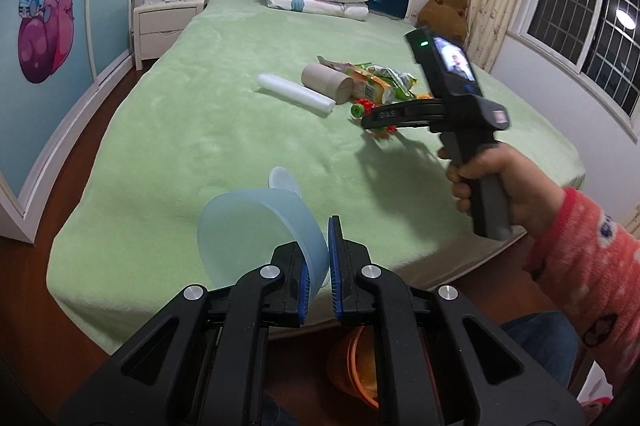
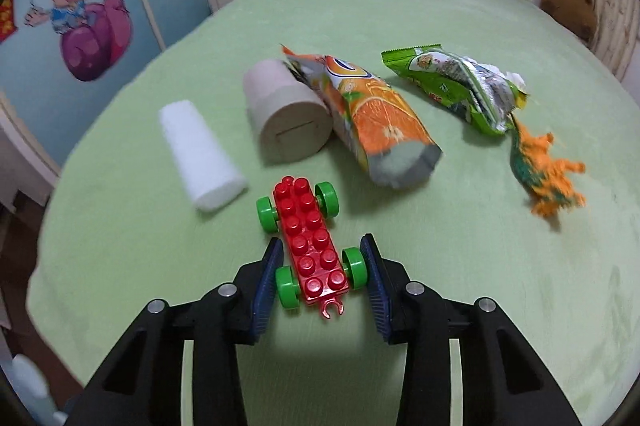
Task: Collect trash
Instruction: 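Grasp the red toy car with the right tool while the left tool holds the cup, then move both tools over the orange bucket and release cup and car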
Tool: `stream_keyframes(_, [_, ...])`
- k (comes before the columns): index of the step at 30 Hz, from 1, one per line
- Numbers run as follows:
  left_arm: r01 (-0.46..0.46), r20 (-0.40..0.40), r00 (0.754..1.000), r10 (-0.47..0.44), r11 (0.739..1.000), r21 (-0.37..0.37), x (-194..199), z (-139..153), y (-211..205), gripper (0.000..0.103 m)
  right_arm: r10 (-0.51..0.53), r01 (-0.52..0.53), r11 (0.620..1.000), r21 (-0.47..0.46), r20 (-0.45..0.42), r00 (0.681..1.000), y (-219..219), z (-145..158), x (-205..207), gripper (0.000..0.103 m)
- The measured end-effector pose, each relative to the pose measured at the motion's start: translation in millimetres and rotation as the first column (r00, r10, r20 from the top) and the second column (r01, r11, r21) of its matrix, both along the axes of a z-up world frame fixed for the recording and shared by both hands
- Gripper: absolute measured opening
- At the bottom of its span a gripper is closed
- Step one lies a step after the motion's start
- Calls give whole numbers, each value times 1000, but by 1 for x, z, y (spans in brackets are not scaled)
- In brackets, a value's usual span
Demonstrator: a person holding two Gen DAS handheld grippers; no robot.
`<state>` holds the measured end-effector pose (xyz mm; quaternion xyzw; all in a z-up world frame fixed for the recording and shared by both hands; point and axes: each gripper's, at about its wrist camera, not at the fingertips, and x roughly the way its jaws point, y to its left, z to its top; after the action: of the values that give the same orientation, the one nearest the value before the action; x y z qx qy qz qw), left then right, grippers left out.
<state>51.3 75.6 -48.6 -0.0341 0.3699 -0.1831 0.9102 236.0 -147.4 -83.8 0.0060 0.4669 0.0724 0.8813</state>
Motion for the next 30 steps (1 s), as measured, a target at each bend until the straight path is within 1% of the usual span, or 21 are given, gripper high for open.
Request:
stream_keyframes(3, [13, 1, 1000, -13, 1000, 8, -2, 3, -7, 8, 16, -17, 999, 35, 33, 999, -8, 14, -26, 40])
stream_keyframes(7, [31, 16, 999, -32, 999, 27, -10, 8, -21, 8, 38, -45, 995, 83, 89, 995, -25, 38, -78, 40])
stream_keyframes(8, [39, 18, 999, -40, 999, 29, -12, 9, -25, 8, 41, -51, 994, 92, 98, 994, -27, 42, -84, 40])
stream_keyframes(11, [59, 20, 998, -60, 998, 37, -19, 10, -36, 8, 56, -71, 992, 106, 140, 989, -38, 56, -126, 40])
stream_keyframes(12, [68, 19, 997, -69, 997, 41, -22, 10, -41, 8, 63, -81, 991, 106, 161, 985, -42, 60, -146, 40])
stream_keyframes(14, [88, 13, 996, -89, 995, 46, -27, 7, -49, 8, 68, -89, 989, 115, 178, 982, -48, 64, -169, 40])
stream_keyframes(15, [95, 11, 995, -96, 994, 50, -28, 7, -52, 8, 65, -88, 989, 118, 186, 980, -53, 64, -187, 40])
stream_keyframes(19, [145, -19, 989, -145, 987, 61, -38, -3, -69, 8, 55, -78, 990, 115, 191, 980, -67, 59, -228, 40])
stream_keyframes(24, [206, -63, 977, -202, 975, 81, -51, -21, -91, 8, 32, -57, 987, 153, 160, 987, -83, 41, -268, 40])
stream_keyframes(27, [248, -98, 966, -239, 965, 91, -57, -35, -105, 8, 26, -46, 987, 153, 128, 991, -85, 21, -285, 40])
stream_keyframes(30, [289, -159, 949, -273, 954, 85, -58, -56, -117, 8, 19, -32, 986, 161, 82, 996, -86, -1, -292, 40])
